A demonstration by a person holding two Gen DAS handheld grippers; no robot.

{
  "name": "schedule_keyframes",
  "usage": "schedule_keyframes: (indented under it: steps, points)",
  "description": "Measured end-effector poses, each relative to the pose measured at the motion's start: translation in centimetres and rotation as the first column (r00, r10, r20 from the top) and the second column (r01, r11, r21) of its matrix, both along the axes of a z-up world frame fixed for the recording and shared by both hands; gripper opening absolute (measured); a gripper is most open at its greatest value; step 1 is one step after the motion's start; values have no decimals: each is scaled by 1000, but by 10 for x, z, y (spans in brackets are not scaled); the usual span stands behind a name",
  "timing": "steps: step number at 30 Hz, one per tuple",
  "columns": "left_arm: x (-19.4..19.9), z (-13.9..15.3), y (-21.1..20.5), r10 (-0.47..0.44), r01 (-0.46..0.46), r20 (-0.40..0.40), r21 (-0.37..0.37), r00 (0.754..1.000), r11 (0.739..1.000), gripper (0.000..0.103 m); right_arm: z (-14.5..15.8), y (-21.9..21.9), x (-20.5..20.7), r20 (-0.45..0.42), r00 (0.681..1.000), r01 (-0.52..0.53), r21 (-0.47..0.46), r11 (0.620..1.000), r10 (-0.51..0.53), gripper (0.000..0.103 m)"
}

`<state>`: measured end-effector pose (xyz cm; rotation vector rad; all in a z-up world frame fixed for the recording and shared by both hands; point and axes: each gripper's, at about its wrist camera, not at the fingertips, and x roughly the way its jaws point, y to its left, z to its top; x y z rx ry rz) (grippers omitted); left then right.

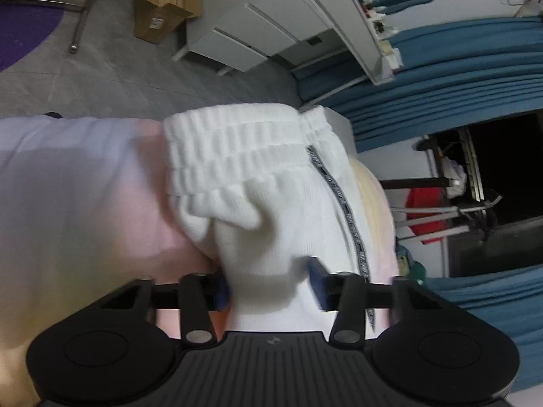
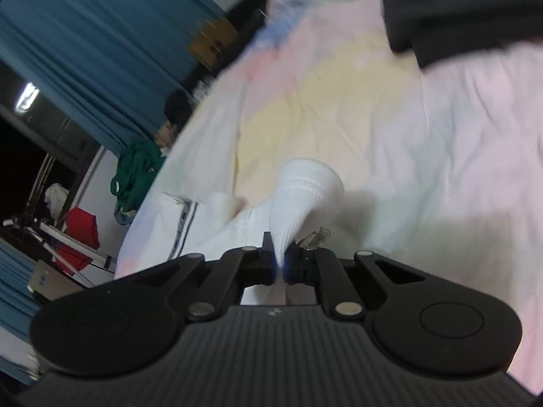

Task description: Fold clothes

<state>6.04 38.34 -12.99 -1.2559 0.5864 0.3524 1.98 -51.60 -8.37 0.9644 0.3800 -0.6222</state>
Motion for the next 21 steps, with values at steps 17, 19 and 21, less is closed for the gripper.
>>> schedule_keyframes:
  steps: [17, 19, 21]
  points:
    - [-55, 94, 19, -128, 130, 87, -13, 988, 991, 7, 30, -12, -17, 69, 997, 30, -29, 999, -28, 7]
    - [-61, 103, 19, -153, 156, 105, -21, 983, 988, 7, 37, -17, -25, 71, 997, 35, -44, 998, -32, 7]
    - [-59, 109, 19, -175, 178, 111, -20, 978, 984, 7, 42, -25, -30, 73, 997, 43, -52, 998, -39, 7]
